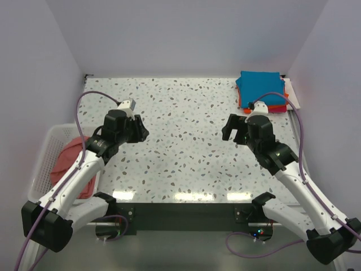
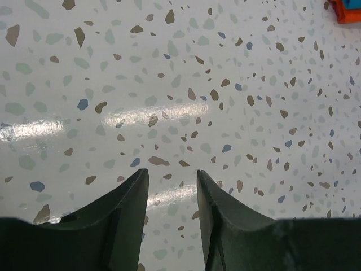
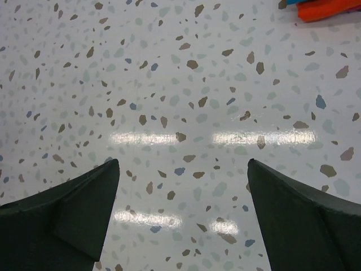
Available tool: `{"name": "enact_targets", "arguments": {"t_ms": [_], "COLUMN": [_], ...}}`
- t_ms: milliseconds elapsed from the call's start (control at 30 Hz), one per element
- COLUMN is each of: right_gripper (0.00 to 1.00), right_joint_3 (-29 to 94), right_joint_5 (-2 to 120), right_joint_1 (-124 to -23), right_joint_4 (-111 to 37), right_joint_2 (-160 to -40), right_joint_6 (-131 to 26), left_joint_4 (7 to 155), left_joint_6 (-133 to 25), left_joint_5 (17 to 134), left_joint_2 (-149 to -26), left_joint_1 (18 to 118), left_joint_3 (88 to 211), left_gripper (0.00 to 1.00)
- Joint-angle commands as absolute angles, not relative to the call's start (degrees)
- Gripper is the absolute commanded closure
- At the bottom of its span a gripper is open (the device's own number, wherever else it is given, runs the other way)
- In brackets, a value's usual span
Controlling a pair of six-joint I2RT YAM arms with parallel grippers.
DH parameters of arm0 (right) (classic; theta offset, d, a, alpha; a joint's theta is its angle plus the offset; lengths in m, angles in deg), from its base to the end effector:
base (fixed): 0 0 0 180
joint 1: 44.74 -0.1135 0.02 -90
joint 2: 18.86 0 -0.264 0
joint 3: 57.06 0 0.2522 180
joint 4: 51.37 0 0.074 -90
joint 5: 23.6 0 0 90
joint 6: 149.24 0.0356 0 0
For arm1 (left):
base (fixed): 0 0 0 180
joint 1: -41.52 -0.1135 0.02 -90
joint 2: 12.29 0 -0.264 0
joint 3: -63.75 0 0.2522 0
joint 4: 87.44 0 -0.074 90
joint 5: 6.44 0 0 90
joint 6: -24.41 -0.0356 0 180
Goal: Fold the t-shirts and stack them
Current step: Grab the tshirt from the pile
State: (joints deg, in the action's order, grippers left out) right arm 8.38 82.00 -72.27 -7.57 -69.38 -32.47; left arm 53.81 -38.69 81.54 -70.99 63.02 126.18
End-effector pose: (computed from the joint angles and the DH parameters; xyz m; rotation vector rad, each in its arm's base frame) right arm 0.1735 0.0796 0.3299 0.1531 2.0629 0.3042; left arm 0.2082 -0.0834 0.2926 -0.0846 2.2272 -0.5112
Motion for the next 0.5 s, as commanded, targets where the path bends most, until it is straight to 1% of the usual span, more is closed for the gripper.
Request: {"name": "enact_targets", "arguments": {"t_ms": [0,67,167,233,267,367,433,467], "right_gripper": [0.01,0.01,0.01,0.01,0.01,0.01,0.01,0.01], "right_joint_3": [8.73,8.82,8.99,9.17,9.17,8.82,7.77,7.33], "right_joint_5": [83.71,83.8,84.16,83.02,82.66,81.7,80.91,79.69], "right_joint_1": [-72.25,-72.25,-72.16,-72.25,-72.16,-72.16,-72.25,-72.16], "right_joint_4": [-6.33,-5.62,-4.39,-3.95,-3.95,-3.6,-4.47,-4.83], "right_joint_2": [-69.22,-69.22,-69.04,-69.22,-69.57,-70.18,-70.62,-70.8], "right_joint_6": [-33.31,-33.83,-34.01,-34.1,-34.1,-33.92,-33.75,-33.49], "left_joint_4": [54.55,53.41,50.51,47.01,45.59,38.39,33.48,32.23], "left_joint_6": [-37.47,-37.29,-36.06,-34.22,-33.52,-30.44,-27.1,-26.22], "left_joint_5": [83.12,83.38,89.08,94.94,97.24,105.34,109.9,110.71], "left_joint_2": [-69.95,-70.04,-70.3,-70.91,-72.22,-75.91,-77.5,-78.64], "left_joint_1": [62.7,62.7,62.7,62.62,62.53,59.55,54.29,52.18], "left_joint_3": [129.1,130.15,132.88,135.94,137.27,143.42,146.75,147.29], "left_gripper": [0.55,0.55,0.54,0.49,0.43,0.39,0.36,0.33]}}
